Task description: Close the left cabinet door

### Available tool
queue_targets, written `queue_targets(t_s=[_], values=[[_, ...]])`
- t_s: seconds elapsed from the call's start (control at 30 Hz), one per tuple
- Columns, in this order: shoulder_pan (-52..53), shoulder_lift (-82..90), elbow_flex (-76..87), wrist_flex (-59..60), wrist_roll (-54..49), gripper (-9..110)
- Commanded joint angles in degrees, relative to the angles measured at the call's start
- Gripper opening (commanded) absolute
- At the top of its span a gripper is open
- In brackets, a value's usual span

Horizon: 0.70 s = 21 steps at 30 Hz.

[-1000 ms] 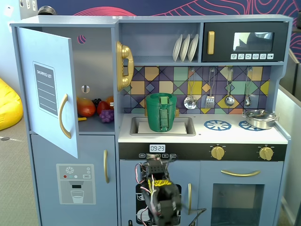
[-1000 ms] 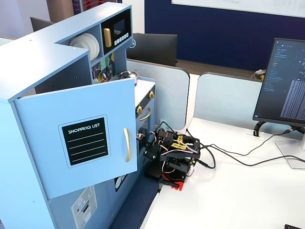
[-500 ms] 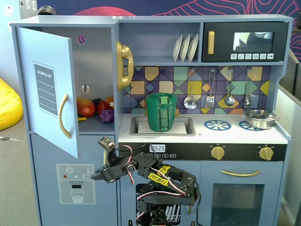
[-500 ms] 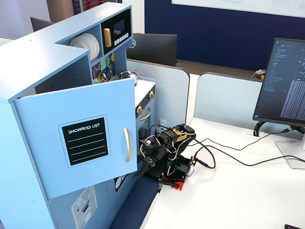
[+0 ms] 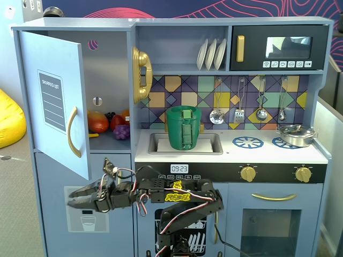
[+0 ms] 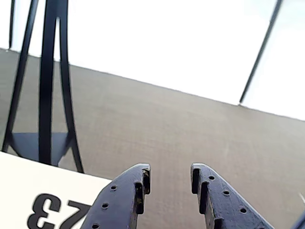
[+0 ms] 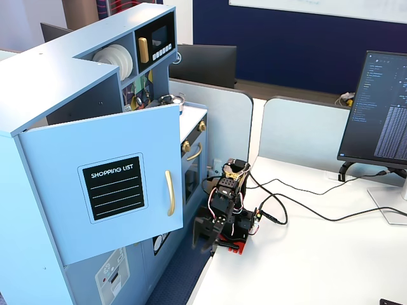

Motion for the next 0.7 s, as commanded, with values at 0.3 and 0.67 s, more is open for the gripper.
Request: queue_targets(t_s=[0.3,0.67], values=[[-0.18,-24.79,-28.21,-6.24,-3.69,0],[10.28,-31.73,-36.21,-7.21,-6.15,0]])
